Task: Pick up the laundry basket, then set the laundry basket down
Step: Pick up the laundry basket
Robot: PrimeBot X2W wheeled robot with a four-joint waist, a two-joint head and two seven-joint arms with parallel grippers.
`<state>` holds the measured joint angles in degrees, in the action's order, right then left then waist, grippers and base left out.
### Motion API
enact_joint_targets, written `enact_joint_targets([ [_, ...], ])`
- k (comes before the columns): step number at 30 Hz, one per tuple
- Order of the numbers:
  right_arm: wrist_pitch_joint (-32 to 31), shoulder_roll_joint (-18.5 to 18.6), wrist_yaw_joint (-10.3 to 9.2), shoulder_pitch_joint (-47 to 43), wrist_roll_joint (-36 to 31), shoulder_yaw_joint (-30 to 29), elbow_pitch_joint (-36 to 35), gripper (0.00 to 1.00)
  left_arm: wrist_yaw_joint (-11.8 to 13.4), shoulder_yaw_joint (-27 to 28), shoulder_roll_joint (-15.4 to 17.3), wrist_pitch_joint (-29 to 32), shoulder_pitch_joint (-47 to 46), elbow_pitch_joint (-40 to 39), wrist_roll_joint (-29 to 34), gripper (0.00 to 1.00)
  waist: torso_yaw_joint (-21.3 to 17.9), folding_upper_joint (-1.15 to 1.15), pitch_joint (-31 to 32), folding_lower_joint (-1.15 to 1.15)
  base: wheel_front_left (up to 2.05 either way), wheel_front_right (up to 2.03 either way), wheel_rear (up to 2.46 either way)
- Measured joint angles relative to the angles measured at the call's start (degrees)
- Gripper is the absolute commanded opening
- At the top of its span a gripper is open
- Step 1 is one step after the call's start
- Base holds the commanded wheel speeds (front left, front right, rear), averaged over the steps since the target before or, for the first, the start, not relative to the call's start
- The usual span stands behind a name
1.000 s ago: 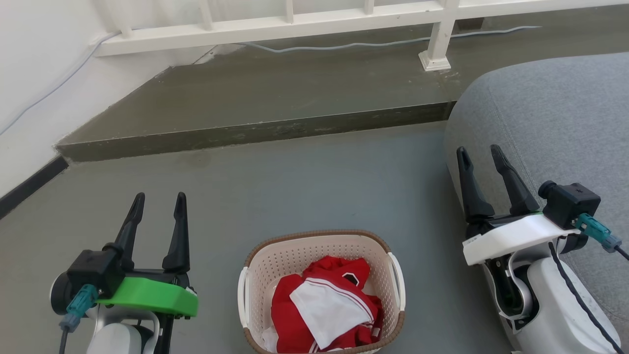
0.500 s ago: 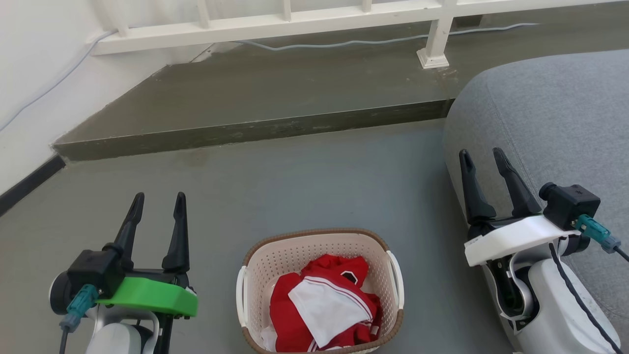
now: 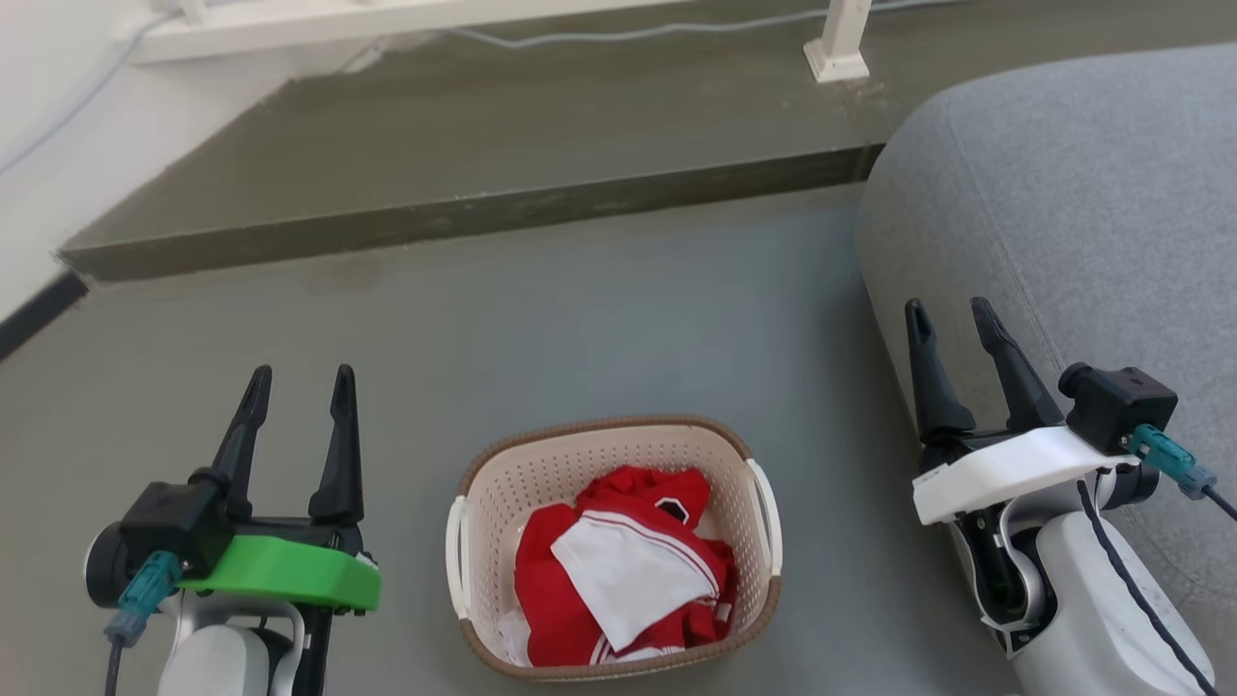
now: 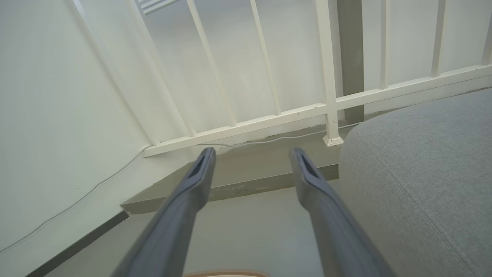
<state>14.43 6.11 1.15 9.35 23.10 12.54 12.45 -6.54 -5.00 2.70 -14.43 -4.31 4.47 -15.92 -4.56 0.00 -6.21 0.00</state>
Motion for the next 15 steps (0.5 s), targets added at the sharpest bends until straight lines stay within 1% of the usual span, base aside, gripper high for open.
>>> enact_joint_targets([
  [15,0.00,-0.88,-0.22,0.81,0.03,-1.70,3.74,1.00,-0.09,-0.98,-0.09,0.00,-4.48,1.18,-0.02,1.00,-1.03,0.00,-8.44,0.00,0.00,0.00,0.00],
])
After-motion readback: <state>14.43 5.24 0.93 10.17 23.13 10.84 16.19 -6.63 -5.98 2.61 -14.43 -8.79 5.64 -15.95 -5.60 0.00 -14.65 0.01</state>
